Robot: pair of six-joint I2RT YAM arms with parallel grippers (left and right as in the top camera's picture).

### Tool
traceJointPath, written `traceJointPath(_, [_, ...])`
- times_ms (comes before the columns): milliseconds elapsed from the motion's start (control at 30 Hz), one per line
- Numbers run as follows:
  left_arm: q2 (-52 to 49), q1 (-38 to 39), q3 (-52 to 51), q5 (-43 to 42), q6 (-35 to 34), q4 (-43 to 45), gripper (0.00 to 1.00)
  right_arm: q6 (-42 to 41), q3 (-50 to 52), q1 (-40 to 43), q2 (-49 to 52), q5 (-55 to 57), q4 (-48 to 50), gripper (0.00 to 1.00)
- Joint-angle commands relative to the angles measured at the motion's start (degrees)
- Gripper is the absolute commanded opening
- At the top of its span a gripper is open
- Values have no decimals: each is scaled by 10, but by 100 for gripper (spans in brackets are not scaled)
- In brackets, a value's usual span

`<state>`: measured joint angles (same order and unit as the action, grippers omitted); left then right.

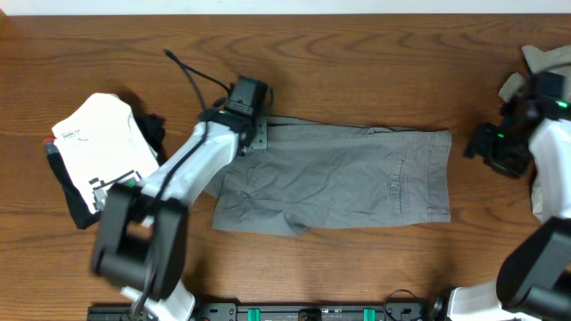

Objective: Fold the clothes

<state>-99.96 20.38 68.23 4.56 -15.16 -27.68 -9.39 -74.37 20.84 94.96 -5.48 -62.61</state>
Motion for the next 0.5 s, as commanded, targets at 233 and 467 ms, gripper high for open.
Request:
traceJointPath(233, [82, 4, 1, -102, -27, -78, 60, 69, 191, 35, 8, -158, 80, 65])
traceJointPath(467, [64, 37, 1, -101, -27, -104, 60, 59, 296, 35, 8, -159, 176, 65])
